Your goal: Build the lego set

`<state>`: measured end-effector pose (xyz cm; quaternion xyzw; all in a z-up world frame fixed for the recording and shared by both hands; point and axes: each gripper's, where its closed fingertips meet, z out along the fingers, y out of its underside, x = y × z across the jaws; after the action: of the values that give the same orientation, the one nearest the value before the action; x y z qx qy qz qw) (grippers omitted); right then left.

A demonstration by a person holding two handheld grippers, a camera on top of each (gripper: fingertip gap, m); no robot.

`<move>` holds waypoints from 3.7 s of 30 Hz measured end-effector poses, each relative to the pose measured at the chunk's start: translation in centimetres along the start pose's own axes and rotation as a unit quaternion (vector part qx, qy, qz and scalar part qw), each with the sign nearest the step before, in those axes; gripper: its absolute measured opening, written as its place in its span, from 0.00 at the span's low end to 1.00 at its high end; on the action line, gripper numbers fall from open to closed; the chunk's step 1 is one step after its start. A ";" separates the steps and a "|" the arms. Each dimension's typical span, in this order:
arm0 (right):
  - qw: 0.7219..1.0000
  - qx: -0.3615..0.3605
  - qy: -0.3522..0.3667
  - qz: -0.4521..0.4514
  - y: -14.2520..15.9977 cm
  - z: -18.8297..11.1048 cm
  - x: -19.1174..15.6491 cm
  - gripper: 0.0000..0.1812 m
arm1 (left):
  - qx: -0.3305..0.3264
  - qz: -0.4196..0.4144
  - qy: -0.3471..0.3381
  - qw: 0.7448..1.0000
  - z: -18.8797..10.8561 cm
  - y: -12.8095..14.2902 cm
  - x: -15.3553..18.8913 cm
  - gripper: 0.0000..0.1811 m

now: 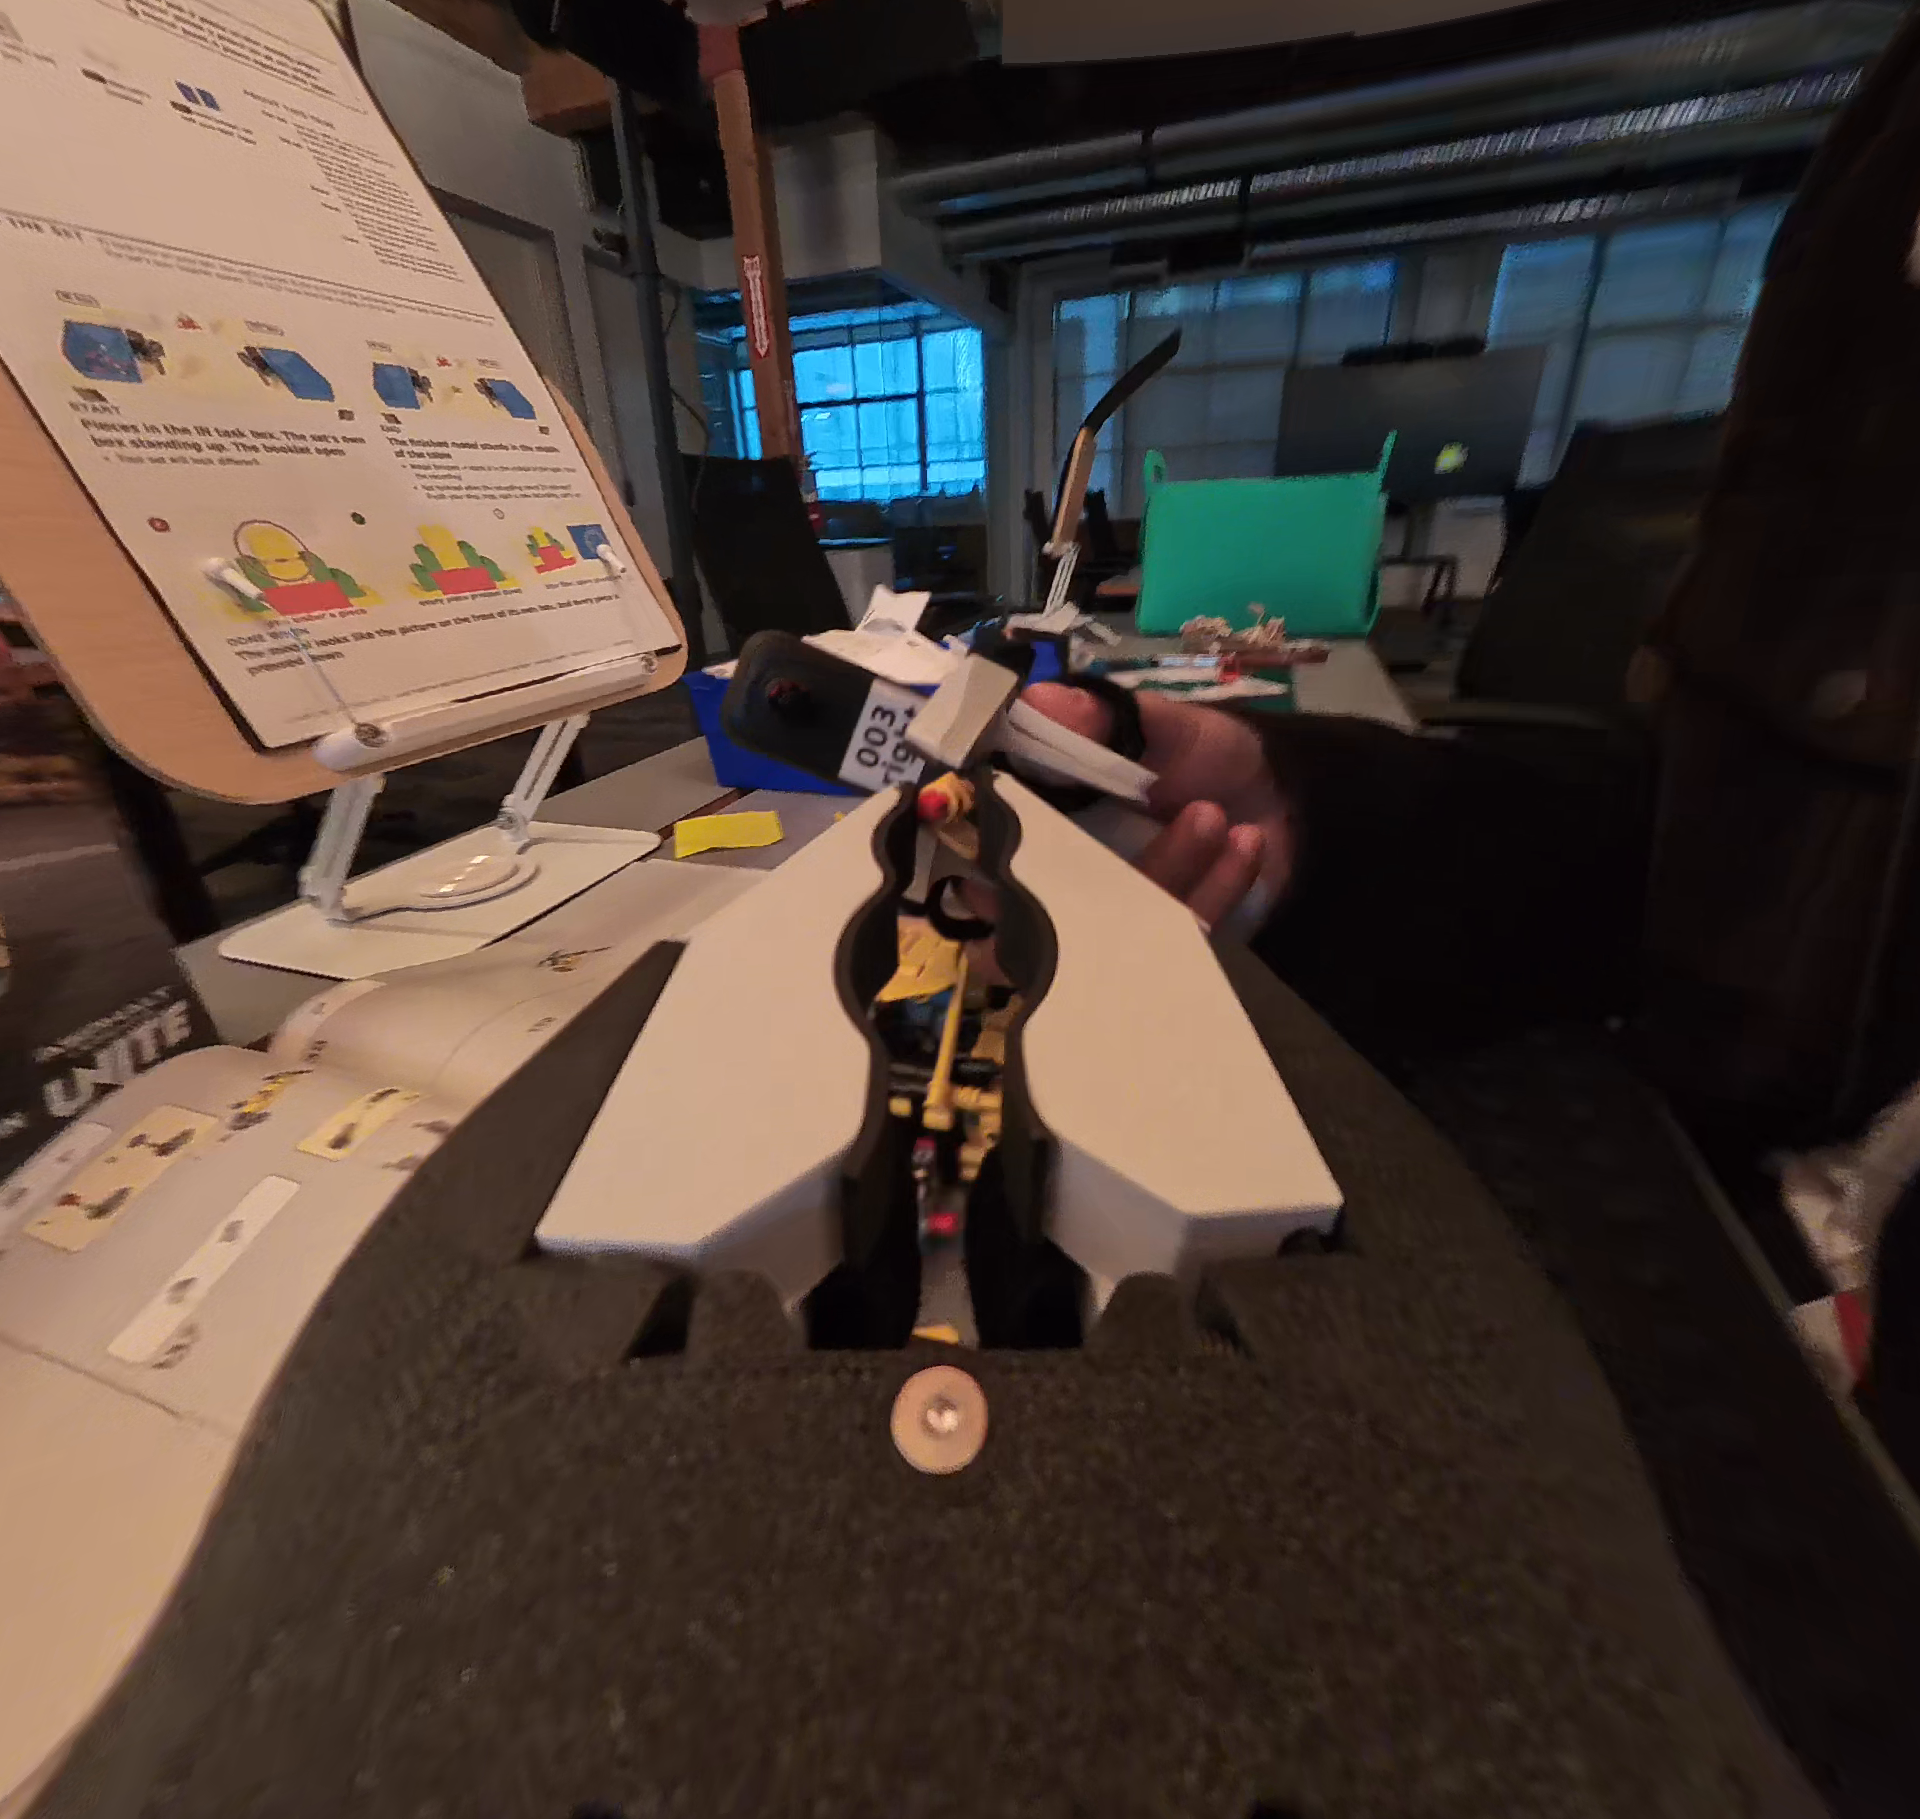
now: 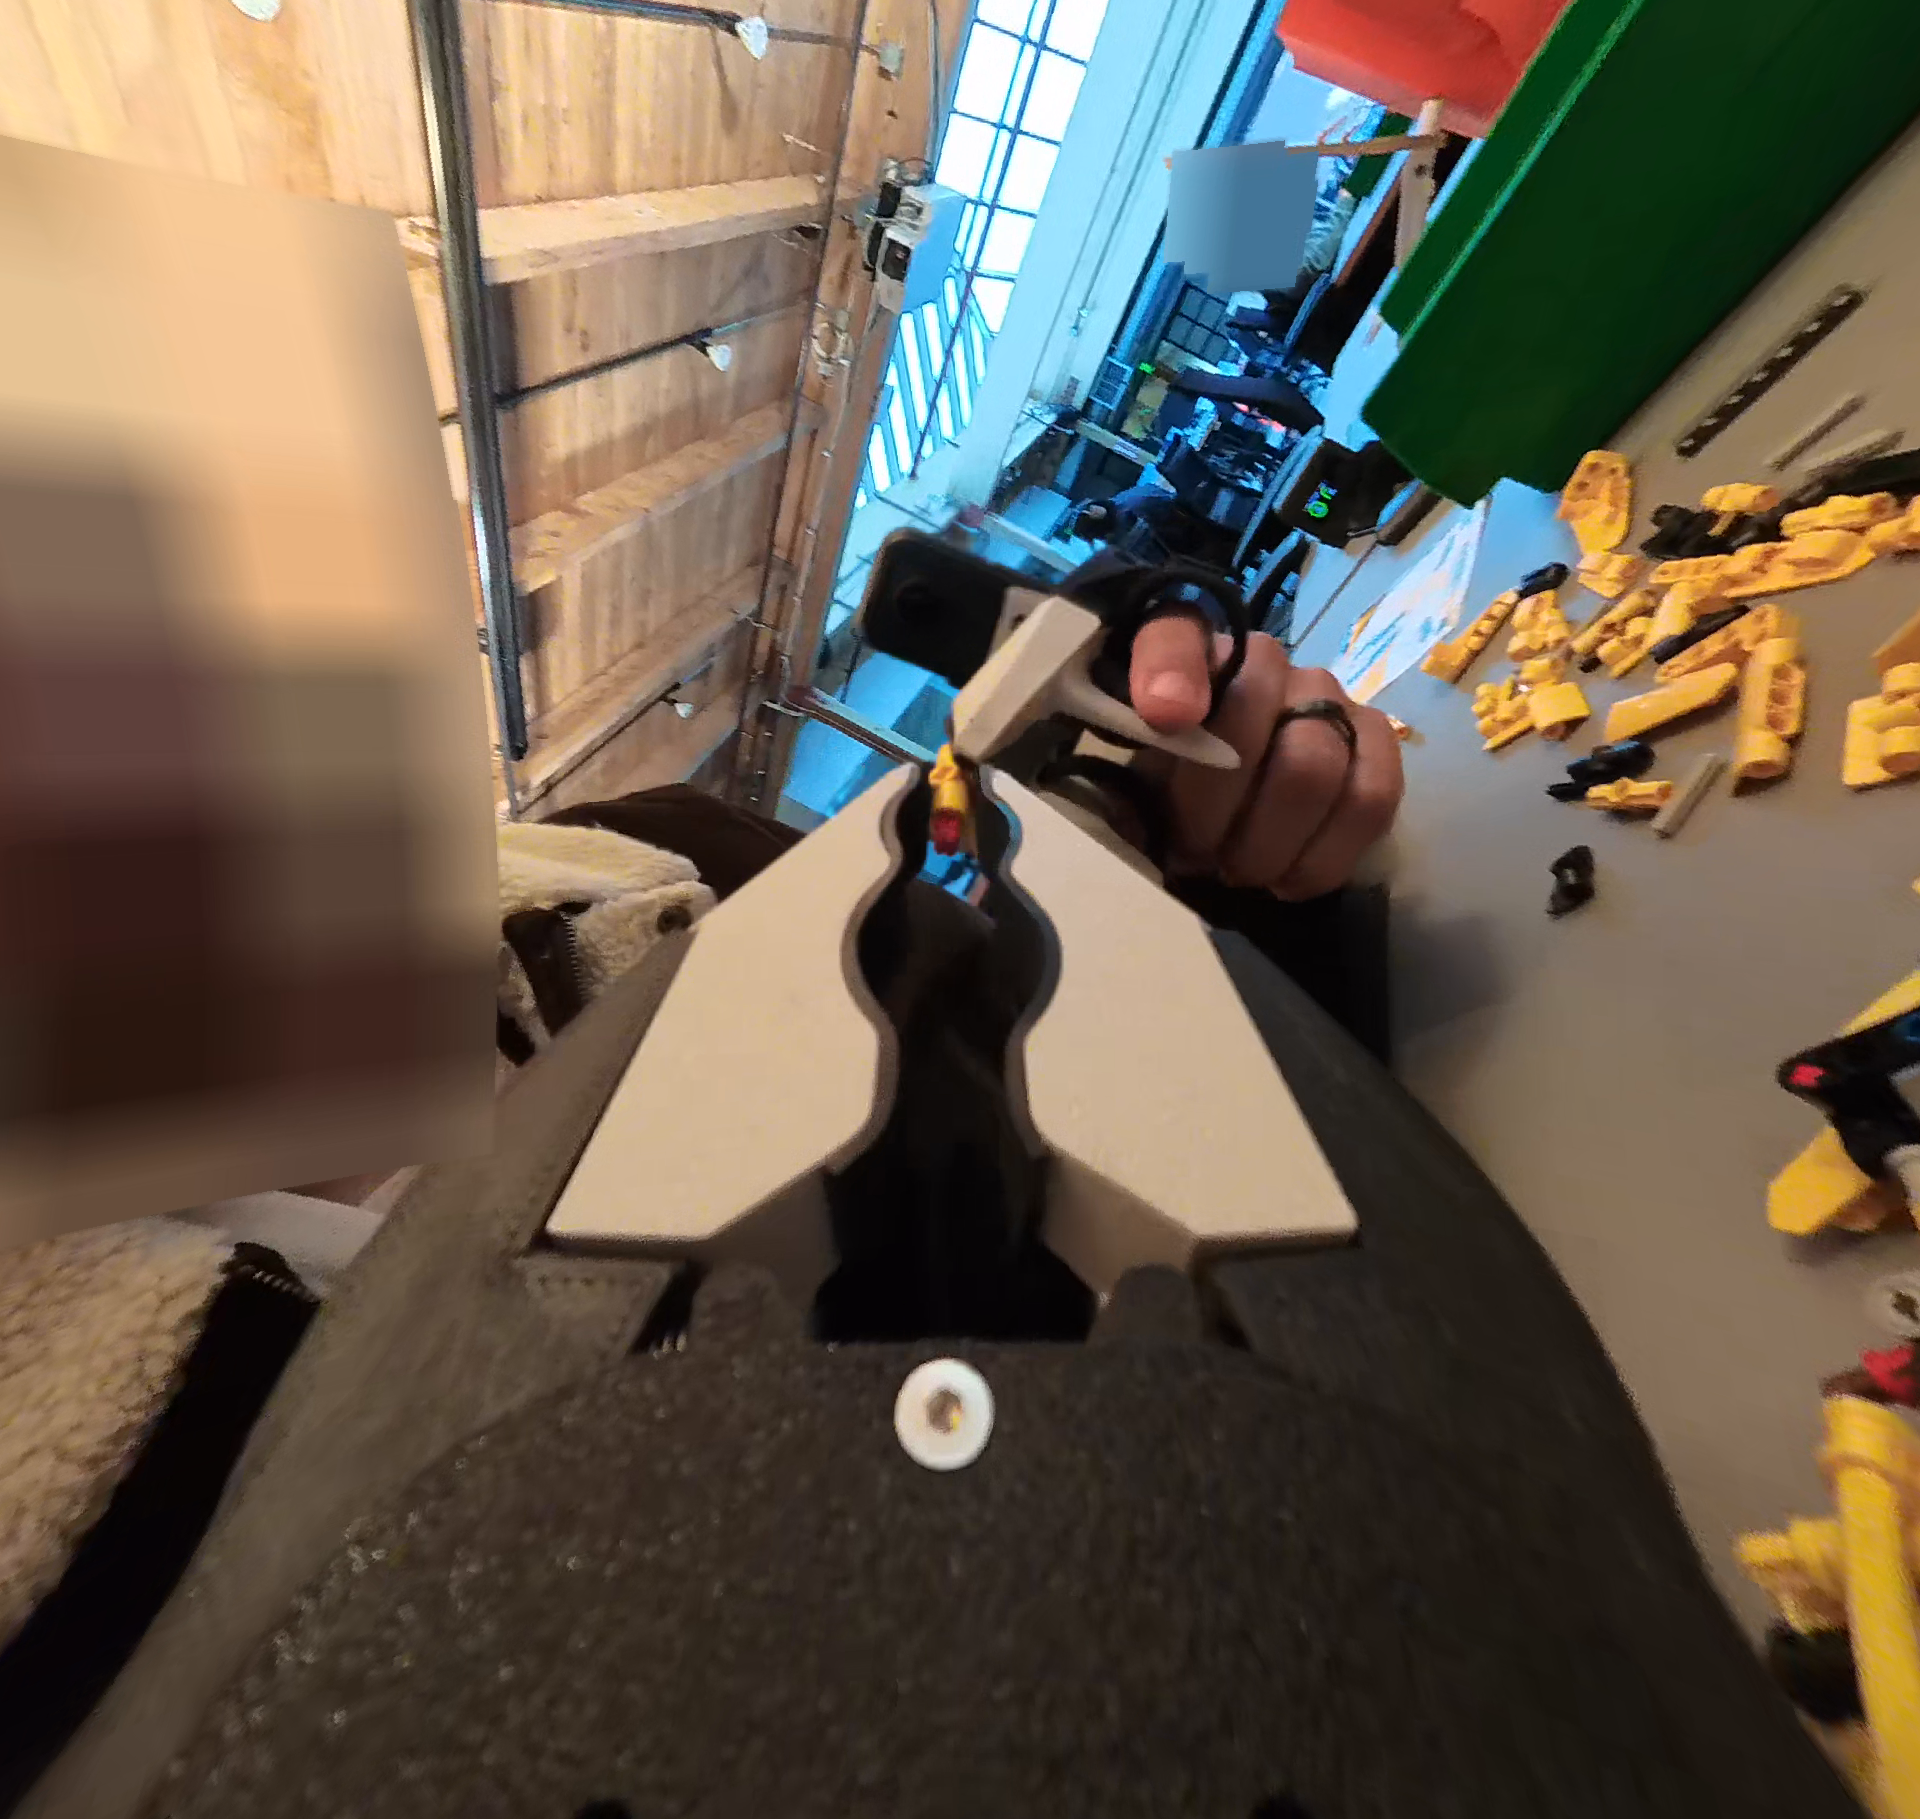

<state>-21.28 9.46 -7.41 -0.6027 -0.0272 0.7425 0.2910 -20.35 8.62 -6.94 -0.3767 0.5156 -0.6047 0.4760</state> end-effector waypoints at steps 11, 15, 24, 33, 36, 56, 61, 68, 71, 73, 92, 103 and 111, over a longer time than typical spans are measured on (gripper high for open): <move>0.986 -0.153 0.073 -0.006 4.3 -1.2 0.9 0.04 | -0.225 0.249 0.086 0.938 0.0 3.4 3.6 0.05; 0.993 -0.106 0.046 -0.037 2.5 -1.1 -0.2 0.10 | -0.218 0.243 0.034 0.945 0.0 2.1 2.0 0.04; 0.991 -0.044 0.047 -0.116 0.7 -0.3 -0.6 0.04 | -0.126 0.206 -0.071 0.968 0.1 0.0 0.4 0.05; 0.995 -0.059 0.014 -0.078 1.3 -0.1 -1.2 0.03 | -0.131 0.241 -0.037 0.961 0.2 0.0 1.8 0.05; 0.994 -0.075 0.024 -0.081 1.8 -0.2 -1.2 0.03 | -0.128 0.235 -0.024 0.963 0.2 0.2 2.1 0.05; 0.987 0.026 0.066 -0.143 -2.1 -3.1 -1.5 0.08 | -0.082 0.064 -0.094 0.990 1.4 1.4 -0.2 0.04; 0.948 0.067 0.119 -0.287 -3.5 -3.5 -2.3 0.07 | 0.005 -0.141 -0.082 0.987 0.7 0.2 -1.4 0.04; 0.983 -0.017 0.062 -0.173 -0.6 -1.7 -1.6 0.13 | 0.035 0.013 -0.122 0.992 -0.2 -1.8 -0.6 0.04; 0.989 -0.032 0.051 -0.136 0.2 -1.2 -1.2 0.12 | 0.007 0.139 -0.132 0.981 0.3 -1.4 0.7 0.04; 0.989 -0.031 0.037 -0.141 0.2 -1.0 -1.7 0.08 | -0.004 0.178 -0.136 0.975 0.4 -1.1 0.9 0.04; 0.976 -0.082 0.121 -0.163 1.2 -2.0 0.3 0.02 | -0.074 0.187 -0.097 0.975 0.7 1.5 1.3 0.06; 0.984 -0.069 0.101 -0.133 1.1 -1.6 0.4 0.02 | -0.064 0.133 -0.092 0.985 0.6 1.4 1.1 0.04; 0.936 0.025 0.175 -0.305 -3.1 -3.9 -0.8 0.08 | -0.053 0.031 -0.123 0.991 -0.4 1.1 -1.3 0.04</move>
<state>-16.41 10.43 -6.62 -0.6784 -0.1395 0.5015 0.5185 -20.20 10.01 -8.07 -0.4566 0.4960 -0.5105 0.5337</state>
